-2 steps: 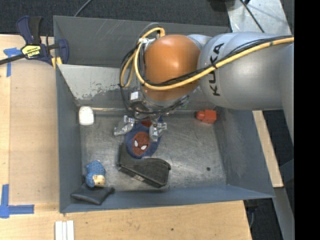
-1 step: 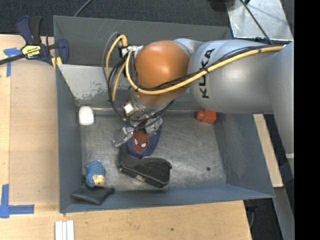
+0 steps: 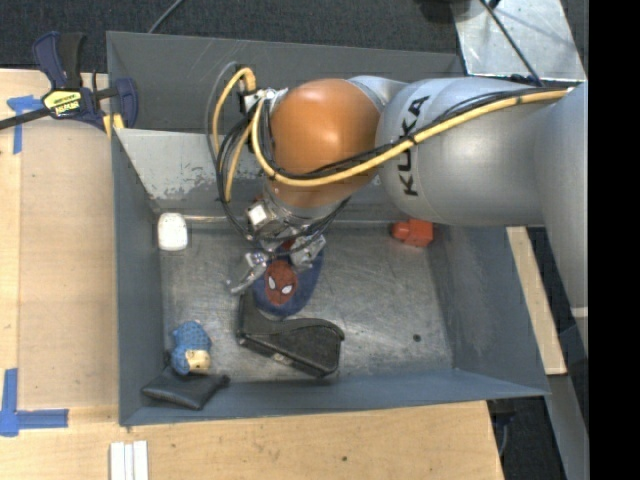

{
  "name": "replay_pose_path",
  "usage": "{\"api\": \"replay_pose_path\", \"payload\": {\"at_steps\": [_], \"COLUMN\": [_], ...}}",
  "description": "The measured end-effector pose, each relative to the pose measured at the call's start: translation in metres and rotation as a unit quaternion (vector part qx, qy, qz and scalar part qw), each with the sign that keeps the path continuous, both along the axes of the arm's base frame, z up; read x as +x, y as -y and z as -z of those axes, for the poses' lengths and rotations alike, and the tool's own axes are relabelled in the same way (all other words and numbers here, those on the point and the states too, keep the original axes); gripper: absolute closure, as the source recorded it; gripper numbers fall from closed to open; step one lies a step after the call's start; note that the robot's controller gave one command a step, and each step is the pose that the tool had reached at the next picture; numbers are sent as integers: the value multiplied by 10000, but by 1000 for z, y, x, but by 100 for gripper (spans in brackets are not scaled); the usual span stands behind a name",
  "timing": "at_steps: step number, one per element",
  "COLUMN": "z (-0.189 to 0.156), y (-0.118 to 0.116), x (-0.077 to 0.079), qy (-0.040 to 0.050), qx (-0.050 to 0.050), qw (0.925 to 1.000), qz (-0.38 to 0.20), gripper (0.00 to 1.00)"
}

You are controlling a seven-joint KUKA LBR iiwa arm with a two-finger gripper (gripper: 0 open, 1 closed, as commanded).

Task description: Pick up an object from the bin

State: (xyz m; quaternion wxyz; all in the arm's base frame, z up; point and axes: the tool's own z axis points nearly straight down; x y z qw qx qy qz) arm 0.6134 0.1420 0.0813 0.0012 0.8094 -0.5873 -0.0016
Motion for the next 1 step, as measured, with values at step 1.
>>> {"api": "replay_pose_path", "payload": {"at_steps": [1], "z": [-3], "y": [0], "x": [3], "qy": [33], "qx": [-3], "qw": [10000], "qz": [3], "gripper": [100]}}
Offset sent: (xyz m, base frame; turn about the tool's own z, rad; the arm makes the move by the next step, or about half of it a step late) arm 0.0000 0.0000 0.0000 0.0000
